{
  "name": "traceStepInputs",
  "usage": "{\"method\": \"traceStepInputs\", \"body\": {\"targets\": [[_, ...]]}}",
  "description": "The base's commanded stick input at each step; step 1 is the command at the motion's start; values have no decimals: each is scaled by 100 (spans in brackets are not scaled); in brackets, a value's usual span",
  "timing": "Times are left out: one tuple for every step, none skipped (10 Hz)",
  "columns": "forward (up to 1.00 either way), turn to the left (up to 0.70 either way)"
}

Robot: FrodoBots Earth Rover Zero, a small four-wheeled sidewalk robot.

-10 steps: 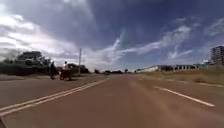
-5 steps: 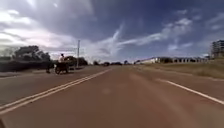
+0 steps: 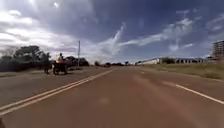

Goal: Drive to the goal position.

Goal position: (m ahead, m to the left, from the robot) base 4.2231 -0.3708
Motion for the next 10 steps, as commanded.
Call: {"method": "traceStepInputs", "body": {"targets": [[100, -40], [100, -40], [100, -40], [100, -28], [100, -17], [100, -6], [100, 0], [100, 0], [100, 0], [100, 0]]}}
